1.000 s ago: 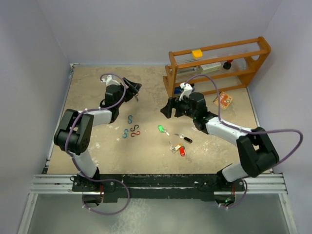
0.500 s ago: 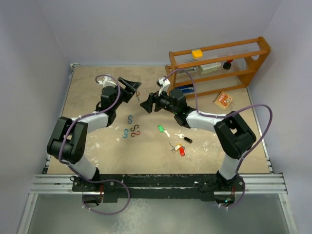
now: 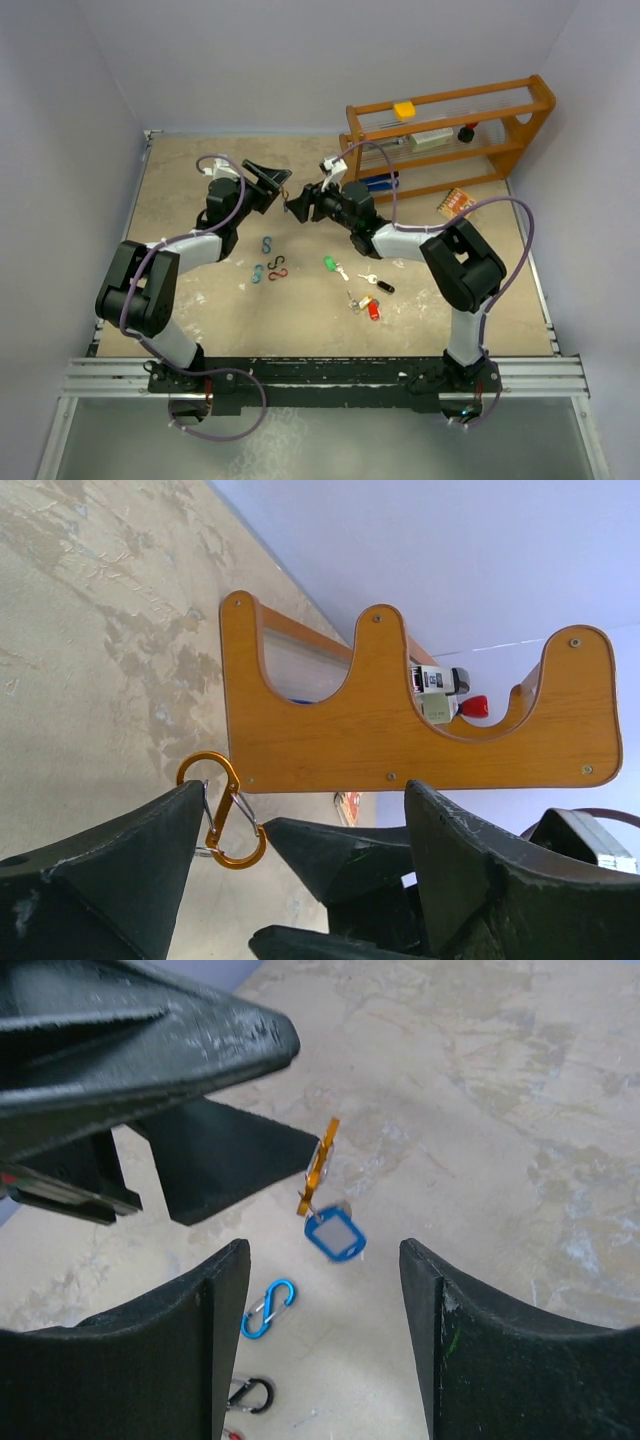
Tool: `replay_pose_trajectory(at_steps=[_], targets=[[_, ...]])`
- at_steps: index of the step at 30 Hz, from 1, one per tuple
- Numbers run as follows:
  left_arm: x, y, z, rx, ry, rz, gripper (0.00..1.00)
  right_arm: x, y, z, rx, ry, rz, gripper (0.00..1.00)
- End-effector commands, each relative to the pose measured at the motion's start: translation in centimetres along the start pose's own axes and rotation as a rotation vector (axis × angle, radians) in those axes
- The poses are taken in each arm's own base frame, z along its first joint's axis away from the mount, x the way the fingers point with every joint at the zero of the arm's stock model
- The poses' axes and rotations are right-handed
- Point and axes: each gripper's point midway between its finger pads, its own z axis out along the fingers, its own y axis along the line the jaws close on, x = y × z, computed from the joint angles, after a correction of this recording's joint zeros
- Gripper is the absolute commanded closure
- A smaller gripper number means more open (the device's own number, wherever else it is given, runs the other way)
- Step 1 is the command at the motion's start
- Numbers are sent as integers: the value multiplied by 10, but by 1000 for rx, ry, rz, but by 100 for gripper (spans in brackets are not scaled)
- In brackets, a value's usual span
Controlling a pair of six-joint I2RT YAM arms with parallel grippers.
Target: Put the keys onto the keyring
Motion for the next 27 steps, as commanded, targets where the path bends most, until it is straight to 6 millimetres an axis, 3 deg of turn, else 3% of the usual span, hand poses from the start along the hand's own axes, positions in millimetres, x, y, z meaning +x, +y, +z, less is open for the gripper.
replay_pose_trajectory(at_steps=[1, 27], targets=[[-6, -15, -5, 59, -8, -10, 22, -43, 13, 12, -35, -123, -12, 37], [-2, -17, -2, 69, 14, -14, 20, -40, 11, 32, -41, -108, 34, 55]])
